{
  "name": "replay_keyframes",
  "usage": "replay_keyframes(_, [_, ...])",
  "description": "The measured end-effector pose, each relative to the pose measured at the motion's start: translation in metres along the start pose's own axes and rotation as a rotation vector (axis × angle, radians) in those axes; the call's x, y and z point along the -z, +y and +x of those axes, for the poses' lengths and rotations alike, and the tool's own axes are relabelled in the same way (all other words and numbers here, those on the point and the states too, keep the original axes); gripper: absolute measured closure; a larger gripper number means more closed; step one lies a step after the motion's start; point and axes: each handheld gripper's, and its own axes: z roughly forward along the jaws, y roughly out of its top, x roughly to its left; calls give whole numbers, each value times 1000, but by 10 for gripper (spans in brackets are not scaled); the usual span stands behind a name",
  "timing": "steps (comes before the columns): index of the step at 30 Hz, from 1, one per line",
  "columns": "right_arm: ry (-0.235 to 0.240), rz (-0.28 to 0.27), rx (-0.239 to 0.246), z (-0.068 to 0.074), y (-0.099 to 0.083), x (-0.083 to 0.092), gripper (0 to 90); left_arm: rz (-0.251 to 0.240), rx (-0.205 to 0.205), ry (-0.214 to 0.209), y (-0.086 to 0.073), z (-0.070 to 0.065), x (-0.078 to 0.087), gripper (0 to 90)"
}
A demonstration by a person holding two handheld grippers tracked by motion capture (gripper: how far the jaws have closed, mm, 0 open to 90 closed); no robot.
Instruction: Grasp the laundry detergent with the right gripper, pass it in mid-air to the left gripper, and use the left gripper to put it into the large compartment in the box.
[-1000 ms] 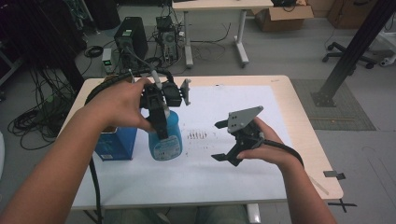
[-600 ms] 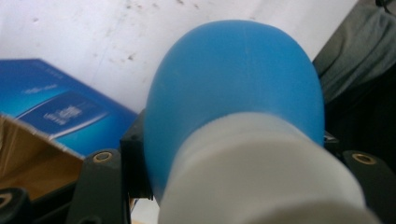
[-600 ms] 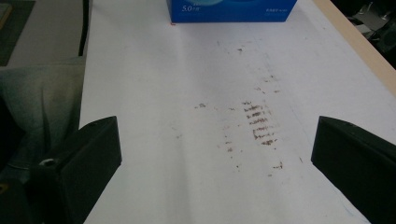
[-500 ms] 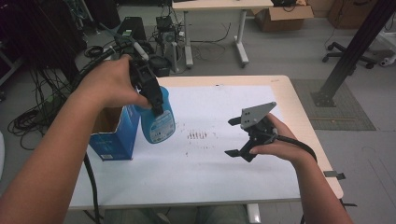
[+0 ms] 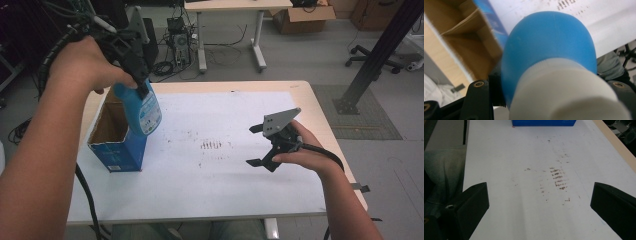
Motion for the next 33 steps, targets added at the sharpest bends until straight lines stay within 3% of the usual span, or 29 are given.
replay_keyframes(1, [-3, 2, -1, -1, 0, 0, 19, -5, 41, 5, -1, 7, 6, 382])
replay_keyframes(4, [-1, 9, -2, -2, 0, 0, 20, -3, 78, 6, -3, 14, 13, 382])
replay_keyframes(6, [-2, 11, -9, -4, 1, -1, 20, -13, 128, 0, -6, 24, 20, 382])
replay_keyframes(19, [4, 31, -24, -7, -3, 0, 21, -44, 285, 23, -23, 58, 46, 382])
replay_keyframes(24, [6, 32, -23, -8, -3, -1, 21, -61, 346, 23, -28, 69, 47, 382])
replay_keyframes(33, [4, 42, -27, -8, -4, -1, 21, -62, 400, 42, -26, 83, 36, 382])
